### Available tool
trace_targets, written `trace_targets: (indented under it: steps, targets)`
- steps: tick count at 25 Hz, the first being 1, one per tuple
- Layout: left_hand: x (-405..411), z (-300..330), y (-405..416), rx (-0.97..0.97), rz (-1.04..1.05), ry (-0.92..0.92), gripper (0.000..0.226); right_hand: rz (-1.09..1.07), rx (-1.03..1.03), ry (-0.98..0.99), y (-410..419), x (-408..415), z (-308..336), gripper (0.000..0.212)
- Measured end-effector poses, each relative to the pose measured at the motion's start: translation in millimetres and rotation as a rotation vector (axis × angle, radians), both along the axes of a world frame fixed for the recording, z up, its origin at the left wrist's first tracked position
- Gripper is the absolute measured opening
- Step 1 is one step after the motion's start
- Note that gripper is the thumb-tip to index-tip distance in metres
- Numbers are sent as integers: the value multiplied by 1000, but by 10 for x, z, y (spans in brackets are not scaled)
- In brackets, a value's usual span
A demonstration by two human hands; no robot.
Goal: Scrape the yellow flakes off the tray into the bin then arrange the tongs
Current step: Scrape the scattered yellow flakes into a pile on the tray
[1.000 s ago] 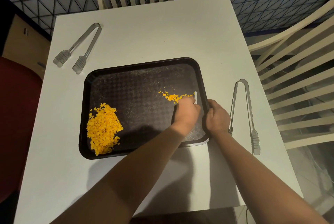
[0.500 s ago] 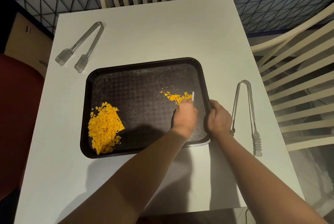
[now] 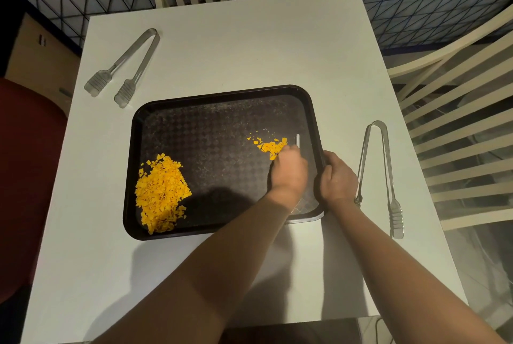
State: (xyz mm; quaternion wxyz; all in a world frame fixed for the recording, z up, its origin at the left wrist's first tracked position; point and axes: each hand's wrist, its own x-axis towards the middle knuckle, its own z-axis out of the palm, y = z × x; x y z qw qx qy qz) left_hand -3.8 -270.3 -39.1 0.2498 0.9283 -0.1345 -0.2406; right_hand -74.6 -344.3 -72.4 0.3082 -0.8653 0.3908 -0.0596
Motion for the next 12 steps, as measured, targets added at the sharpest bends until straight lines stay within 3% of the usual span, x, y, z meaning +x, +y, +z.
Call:
trace_targets:
  steps: [6, 12]
  targets:
    - [-177, -23, -4, -45, -120, -21, 20, -3, 12, 14, 5, 6, -1, 55]
    - [-111, -27, 11, -8, -81, -34, 20, -5, 8, 7, 9, 4, 4, 54]
